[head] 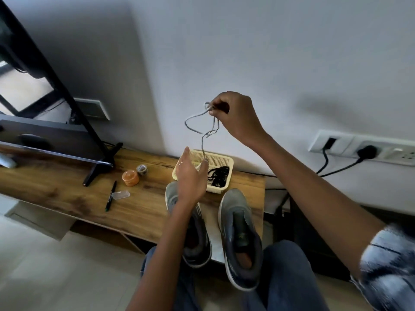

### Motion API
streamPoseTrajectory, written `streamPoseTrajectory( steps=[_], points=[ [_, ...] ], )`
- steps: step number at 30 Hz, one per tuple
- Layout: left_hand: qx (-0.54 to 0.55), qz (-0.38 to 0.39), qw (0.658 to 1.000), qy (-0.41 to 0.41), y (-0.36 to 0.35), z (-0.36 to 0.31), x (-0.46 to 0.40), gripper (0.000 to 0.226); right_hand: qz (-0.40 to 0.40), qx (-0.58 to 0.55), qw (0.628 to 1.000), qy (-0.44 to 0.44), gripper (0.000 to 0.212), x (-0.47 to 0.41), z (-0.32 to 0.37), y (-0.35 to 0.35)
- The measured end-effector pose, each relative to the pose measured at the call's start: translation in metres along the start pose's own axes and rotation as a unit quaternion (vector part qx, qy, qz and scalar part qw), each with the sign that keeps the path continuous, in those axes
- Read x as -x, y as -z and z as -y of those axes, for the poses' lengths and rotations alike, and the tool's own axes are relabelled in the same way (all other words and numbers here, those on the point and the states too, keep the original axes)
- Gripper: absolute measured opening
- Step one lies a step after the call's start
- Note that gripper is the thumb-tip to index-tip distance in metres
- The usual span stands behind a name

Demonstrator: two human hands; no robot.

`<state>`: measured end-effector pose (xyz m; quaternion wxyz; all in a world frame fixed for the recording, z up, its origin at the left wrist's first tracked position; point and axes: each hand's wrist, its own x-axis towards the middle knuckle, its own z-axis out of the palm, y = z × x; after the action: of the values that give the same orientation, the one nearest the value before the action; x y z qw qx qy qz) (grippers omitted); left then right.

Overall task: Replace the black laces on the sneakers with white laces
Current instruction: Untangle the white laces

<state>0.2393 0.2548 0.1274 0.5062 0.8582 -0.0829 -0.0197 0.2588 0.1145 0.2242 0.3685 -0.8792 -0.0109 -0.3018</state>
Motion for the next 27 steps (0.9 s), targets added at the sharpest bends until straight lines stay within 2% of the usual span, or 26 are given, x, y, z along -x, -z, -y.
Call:
streamPoseTrajectory(
  steps=[4,9,15,19,24,27],
  points=[
    [0.096,-0.011,0.995,-0.020,0.004,-0.015,0.037,0.058,0.027,-0.025,0.998,-0.052,0.008,0.043,0.021,0.031],
    [0.182,0.041,0.983,0.001,-0.003,-0.012,0.078,0.046,0.077,-0.051,0.985,-0.145,0.008,0.110,0.014,0.044],
    [0.181,0.109,0.977,0.000,-0.020,0.008,0.114,0.021,0.112,-0.109,0.954,-0.255,0.010,0.180,-0.009,0.031],
    [0.159,0.074,0.984,0.023,-0.029,0.016,0.120,0.021,0.088,-0.149,0.940,-0.294,0.021,0.202,-0.017,0.027],
    [0.248,0.063,0.962,0.100,-0.027,0.019,0.115,0.025,0.055,-0.136,0.934,-0.325,0.038,0.210,-0.032,0.028],
    [0.281,0.058,0.951,0.117,-0.026,0.021,0.112,0.020,0.032,-0.118,0.934,-0.336,0.032,0.211,-0.037,0.032]
  ],
)
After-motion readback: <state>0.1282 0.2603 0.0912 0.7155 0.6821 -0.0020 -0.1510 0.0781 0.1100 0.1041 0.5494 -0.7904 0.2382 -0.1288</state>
